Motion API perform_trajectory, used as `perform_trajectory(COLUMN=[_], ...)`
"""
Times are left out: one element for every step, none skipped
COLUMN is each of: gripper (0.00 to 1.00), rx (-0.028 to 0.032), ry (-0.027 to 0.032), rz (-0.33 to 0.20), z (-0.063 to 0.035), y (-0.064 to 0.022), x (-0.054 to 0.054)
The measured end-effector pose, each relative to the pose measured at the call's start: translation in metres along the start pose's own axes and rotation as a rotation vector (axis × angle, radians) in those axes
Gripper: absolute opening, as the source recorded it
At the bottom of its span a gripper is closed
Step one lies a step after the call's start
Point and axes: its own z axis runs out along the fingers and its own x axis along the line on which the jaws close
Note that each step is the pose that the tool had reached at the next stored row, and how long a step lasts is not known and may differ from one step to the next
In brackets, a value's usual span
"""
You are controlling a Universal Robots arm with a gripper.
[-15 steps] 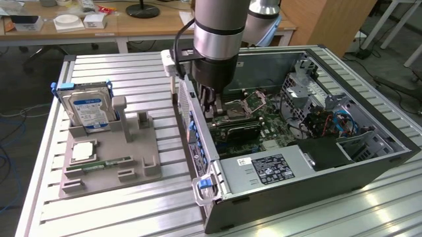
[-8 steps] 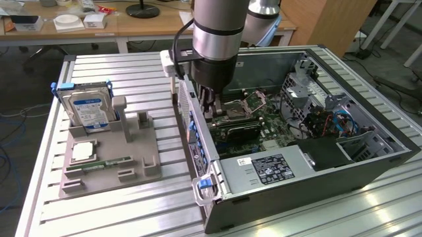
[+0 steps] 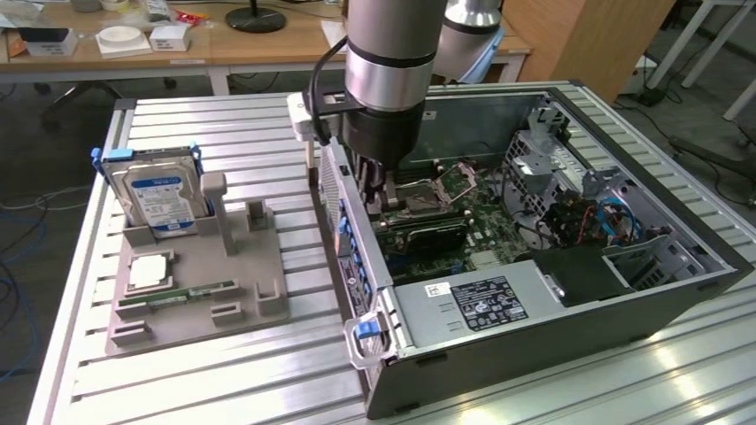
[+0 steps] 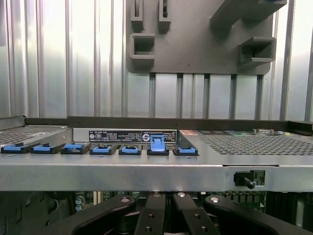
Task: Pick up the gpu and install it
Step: 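Press down on the gpu until it lock into place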
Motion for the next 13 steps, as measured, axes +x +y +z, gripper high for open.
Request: perform_trajectory(gripper=[0.1,0.1,0.1,0.1,0.1,0.1,0.1,0.1,0.1,0.1,0.1,0.1,0.1], rx=[0.0,0.0002,0.0007,0.0001,-0.0007,0.0,0.0004,0.0001,0.0,0.0001,0.0,0.0,0.0], ry=[0.0,-0.0004,-0.001,-0.0006,-0.0001,-0.0003,-0.0005,-0.0003,-0.0001,-0.0002,-0.0002,-0.0001,-0.0001], rz=[0.0,0.0,0.0,0.0,0.0,0.0,0.0,0.0,0.0,0.0,0.0,0.0,0.0], z=[0.0,-0.0003,-0.001,-0.0029,-0.004,-0.0038,-0.0037,-0.0038,-0.0039,-0.0038,-0.0038,-0.0038,-0.0038], y=[0.0,0.0,0.0,0.0,0.0002,-0.0001,-0.0007,-0.0013,-0.002,-0.0031,-0.0043,-0.0056,-0.0068], x=[0.0,0.0,-0.0001,-0.0001,-0.0002,-0.0002,-0.0001,-0.0001,-0.0002,-0.0002,-0.0001,-0.0001,-0.0001])
